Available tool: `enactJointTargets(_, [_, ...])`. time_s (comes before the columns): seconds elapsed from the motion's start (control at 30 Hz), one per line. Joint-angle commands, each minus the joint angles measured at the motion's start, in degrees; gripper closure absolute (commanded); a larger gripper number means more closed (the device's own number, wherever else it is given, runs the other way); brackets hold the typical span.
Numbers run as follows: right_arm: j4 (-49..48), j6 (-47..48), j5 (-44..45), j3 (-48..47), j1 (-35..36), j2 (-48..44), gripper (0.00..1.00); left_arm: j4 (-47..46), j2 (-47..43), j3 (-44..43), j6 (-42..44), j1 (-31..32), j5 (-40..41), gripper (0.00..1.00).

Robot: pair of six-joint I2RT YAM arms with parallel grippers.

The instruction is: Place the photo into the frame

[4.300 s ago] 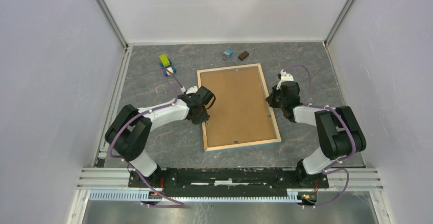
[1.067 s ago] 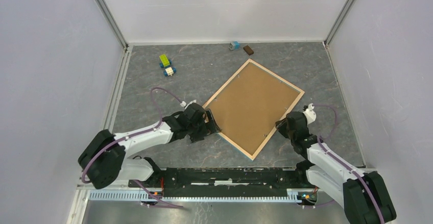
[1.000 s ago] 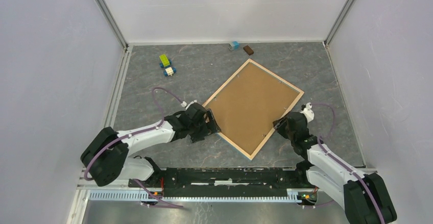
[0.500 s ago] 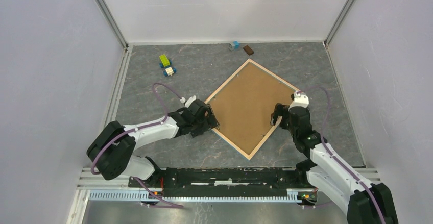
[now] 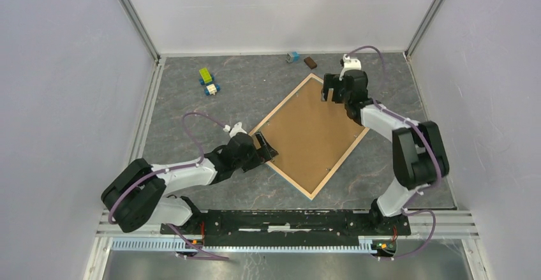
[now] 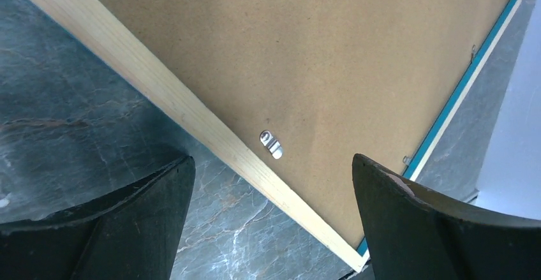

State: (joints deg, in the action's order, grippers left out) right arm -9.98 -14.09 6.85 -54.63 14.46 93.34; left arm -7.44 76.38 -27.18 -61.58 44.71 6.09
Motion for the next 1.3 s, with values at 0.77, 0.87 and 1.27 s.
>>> enactJointTargets(0.77, [13.15, 8.98, -3.77, -23.1, -5.83, 25.06, 0.26, 6.12, 2.34, -1.49, 5.4, -2.19, 3.09, 0.0])
enactJointTargets(0.87, [13.79, 8.38, -4.19, -22.73, -6.34, 25.95, 0.29, 6.3, 3.48, -2.37, 5.75, -3.14, 2.44, 0.0])
enactJointTargets(1.27, [10.48, 1.23, -6.69, -8.78, -7.61, 19.23, 0.66, 7.18, 11.84, -8.82, 7.52, -10.27, -3.25, 0.0])
